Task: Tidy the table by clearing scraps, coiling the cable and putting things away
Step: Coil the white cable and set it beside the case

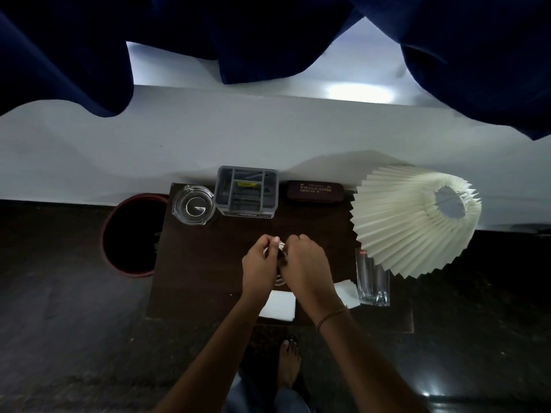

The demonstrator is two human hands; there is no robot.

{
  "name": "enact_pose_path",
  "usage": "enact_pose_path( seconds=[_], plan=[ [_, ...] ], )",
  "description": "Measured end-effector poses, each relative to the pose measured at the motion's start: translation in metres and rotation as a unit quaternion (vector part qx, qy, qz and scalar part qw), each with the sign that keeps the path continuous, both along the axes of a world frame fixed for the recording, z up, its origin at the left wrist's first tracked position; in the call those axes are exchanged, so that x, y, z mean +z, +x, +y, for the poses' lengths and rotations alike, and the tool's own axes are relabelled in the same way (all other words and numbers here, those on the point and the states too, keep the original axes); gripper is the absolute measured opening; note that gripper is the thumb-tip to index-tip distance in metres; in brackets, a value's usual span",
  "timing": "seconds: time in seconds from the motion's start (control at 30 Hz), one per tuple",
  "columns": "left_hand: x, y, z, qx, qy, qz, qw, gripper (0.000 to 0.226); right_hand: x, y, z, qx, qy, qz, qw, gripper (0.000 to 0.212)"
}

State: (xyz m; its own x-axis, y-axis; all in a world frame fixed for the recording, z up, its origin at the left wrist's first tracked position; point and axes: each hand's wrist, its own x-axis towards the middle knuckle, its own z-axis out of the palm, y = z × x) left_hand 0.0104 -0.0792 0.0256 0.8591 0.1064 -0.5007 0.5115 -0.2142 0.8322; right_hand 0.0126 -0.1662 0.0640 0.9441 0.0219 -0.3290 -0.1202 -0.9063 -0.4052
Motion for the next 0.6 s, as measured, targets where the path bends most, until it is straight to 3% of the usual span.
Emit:
enact_pose_path(
  seconds=[0.23, 0.4, 0.6],
  plan=[
    [0.006, -0.003, 0.011, -0.045, -0.063, 0.003, 0.997, 0.025, 0.009, 0.01, -0.021, -0.098, 0.159, 0.089, 0.978, 0.014],
    [0.006, -0.002, 0.017, -0.083, -0.05, -0.006, 0.995, 0.026, 0.013, 0.016, -0.03, -0.125, 0.23, 0.192, 0.946, 0.009],
    [0.004, -0.001, 0.03, -0.128, -0.039, -0.004, 0.991, 0.029, 0.018, 0.016, -0.039, -0.087, 0.216, 0.173, 0.957, 0.014]
  ],
)
